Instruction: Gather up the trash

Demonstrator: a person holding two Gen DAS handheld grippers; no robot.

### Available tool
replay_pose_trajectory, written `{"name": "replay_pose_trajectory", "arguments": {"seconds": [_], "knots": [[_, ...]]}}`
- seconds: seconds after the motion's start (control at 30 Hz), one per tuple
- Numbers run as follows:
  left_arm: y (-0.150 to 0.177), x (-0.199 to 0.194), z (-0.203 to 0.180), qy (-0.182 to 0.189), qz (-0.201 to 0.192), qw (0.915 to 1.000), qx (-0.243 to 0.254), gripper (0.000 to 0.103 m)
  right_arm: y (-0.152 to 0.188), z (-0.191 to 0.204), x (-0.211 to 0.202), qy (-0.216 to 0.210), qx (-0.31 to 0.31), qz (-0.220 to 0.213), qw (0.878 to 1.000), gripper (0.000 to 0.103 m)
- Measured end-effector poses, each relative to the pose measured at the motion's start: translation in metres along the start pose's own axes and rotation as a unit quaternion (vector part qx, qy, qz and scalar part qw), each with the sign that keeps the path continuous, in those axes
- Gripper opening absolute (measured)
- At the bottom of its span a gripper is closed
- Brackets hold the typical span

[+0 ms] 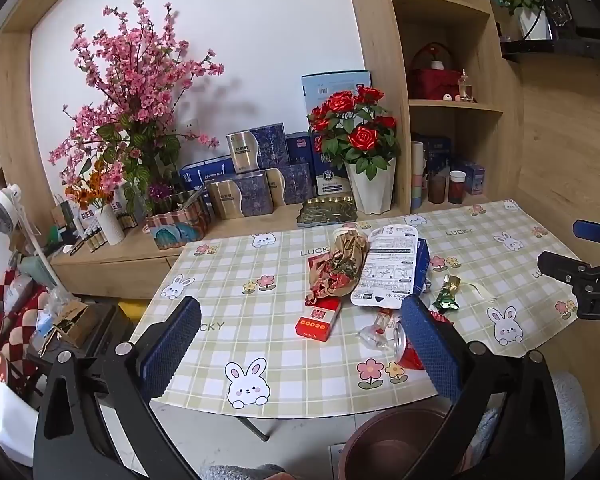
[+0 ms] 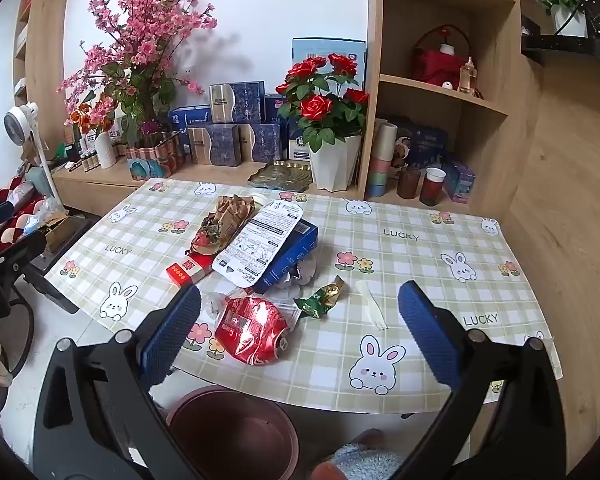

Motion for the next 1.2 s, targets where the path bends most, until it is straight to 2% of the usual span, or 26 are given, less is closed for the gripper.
{"name": "replay_pose_trajectory", "arguments": {"seconds": [0.67,1.2], "knots": [[0.006,0.004,-0.012,-0.003,0.003,1.0,0.006,0.098,0.008,0.005,0.007,0.0,-0.003,0.001,1.0,0.097],[0.016,0.013,-0.013,-0.001,0.011,0.9999,0.009,0.098,0.002,0.004,0.004,0.004,-0.007,0.006,1.0,0.097]]}}
Point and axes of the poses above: each gripper's, at about its wrist camera, not at the fingertips, and x roughly the way its jaws point, z to its left, y to its underside, the point moved 4 cm from there along x, roughly the way its jaws point, and after that the axes turned 13 degrees about -x, right-handed, at the moved point
